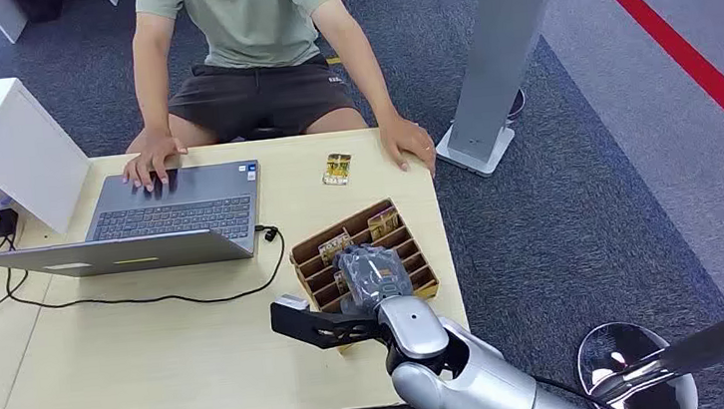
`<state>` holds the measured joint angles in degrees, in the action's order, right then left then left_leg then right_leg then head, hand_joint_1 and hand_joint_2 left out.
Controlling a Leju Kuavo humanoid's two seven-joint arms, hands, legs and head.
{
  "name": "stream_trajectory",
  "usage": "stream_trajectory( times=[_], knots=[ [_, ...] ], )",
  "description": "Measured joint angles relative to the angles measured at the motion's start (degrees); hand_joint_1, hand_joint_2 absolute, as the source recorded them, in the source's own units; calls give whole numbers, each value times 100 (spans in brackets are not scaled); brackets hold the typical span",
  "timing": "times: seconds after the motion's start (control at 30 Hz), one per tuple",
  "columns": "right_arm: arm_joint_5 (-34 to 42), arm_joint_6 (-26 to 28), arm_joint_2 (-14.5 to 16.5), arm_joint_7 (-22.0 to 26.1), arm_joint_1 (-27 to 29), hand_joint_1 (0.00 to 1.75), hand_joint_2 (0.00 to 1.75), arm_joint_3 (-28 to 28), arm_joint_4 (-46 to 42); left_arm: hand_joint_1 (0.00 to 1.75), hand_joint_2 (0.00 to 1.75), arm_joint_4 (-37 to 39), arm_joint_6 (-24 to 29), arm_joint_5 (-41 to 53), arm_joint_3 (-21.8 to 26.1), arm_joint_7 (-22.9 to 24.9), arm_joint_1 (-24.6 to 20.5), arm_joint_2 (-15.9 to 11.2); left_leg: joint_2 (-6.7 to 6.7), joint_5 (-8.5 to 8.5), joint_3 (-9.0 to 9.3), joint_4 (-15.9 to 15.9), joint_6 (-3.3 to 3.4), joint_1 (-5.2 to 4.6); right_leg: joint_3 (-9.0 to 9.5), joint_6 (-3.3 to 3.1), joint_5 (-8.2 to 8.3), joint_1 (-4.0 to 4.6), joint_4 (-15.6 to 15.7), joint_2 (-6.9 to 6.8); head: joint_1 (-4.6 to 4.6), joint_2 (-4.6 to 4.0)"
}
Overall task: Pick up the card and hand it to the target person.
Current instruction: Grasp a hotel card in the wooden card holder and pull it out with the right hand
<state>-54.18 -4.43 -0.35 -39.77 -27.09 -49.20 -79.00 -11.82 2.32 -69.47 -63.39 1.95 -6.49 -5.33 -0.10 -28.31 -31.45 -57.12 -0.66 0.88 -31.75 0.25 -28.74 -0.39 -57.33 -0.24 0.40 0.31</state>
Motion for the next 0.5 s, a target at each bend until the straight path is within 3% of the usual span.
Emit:
stream_trajectory(
  times=[0.27, 0.37, 0.5],
  knots=[
    [13, 14, -3, 15, 8, 80, 175, 2, 3, 0, 0, 0, -6, -10, 0, -12, 2, 3, 0, 0, 0, 0, 0, 0, -1, 0, 0, 0, 0, 0, -5, 0],
    [21, 21, -13, 16, 15, 95, 175, 2, 3, 0, 0, 0, -9, -10, 0, -13, 2, 4, 0, 0, 0, 0, 0, 0, -1, 0, 0, 0, 0, 0, -5, 0],
    [32, 42, -30, 16, 25, 127, 175, 4, 3, 0, 0, 0, -10, -9, 0, -13, 3, 4, 0, 0, 0, 0, 0, 0, 0, 0, 0, 0, 0, 0, -3, 0]
  ],
)
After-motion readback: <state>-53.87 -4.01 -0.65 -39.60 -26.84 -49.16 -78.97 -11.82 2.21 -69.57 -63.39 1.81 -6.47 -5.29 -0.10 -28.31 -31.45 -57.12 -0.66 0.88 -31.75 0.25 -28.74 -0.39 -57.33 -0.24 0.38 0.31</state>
